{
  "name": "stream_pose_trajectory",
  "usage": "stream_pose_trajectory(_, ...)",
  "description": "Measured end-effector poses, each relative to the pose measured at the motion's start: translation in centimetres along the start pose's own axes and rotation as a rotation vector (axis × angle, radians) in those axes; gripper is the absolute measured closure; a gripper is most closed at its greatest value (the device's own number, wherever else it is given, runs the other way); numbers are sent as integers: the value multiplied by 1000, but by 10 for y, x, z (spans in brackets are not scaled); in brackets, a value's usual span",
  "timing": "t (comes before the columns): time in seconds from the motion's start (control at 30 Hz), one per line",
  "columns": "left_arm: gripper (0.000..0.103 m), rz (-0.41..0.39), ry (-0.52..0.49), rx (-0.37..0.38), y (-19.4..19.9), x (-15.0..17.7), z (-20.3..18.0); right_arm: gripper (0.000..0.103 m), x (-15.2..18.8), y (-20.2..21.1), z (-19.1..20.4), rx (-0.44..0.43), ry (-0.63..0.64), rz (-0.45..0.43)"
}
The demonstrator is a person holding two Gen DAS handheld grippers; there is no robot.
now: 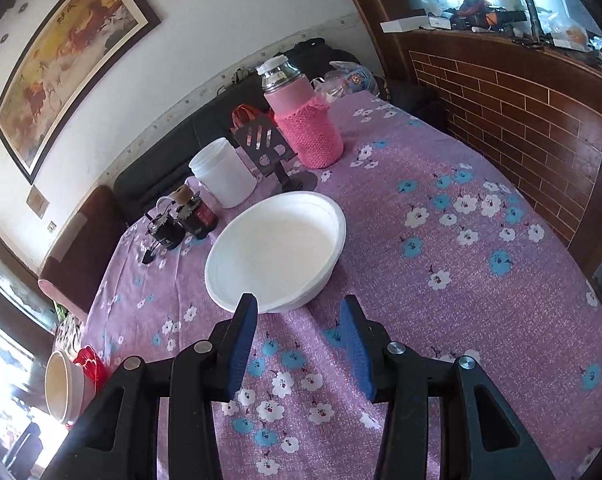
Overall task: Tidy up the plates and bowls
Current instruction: 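Move the right tool to the white bowl by the pink thermos and grasp its rim, then lift the white bowl with the right tool and carry it to the stack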
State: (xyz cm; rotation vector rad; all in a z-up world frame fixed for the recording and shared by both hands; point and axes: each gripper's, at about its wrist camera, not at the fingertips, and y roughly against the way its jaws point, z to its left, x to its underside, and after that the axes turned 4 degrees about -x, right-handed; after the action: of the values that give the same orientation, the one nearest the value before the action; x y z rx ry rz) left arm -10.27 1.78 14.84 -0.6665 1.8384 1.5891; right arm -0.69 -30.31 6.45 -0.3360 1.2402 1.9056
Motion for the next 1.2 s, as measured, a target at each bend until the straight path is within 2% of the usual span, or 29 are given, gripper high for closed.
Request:
stream_pose_trajectory(0.23,24,11,-37,95,-9,-36,-36,56,-26,15,5,-3,48,-36)
stream_pose_trajectory(0.5,23,62,-14,116,-46,-68,-57,52,-54,15,2,-8,48,-98)
stream_pose_trajectory(0.77,24,136,28,115,-113,-107,-76,52,-74,-36,-13,-33,-47,-79)
stream_pose_trajectory(0.93,24,206,23,87,-170,-112,-93,52,-67,-73,-37,-34,-95,-42)
stream_pose_trajectory(1.0,24,228,14,81,-192,-111,-101,52,-64,-85,-49,-25,-119,-1)
stream_pose_trajectory(1.13,24,263,19,79,-233,-113,-117,52,-61,-97,-64,-65,-154,35)
stream_pose_trajectory(1.2,24,274,24,76,-249,-114,-124,52,-59,-103,-64,-59,-138,48)
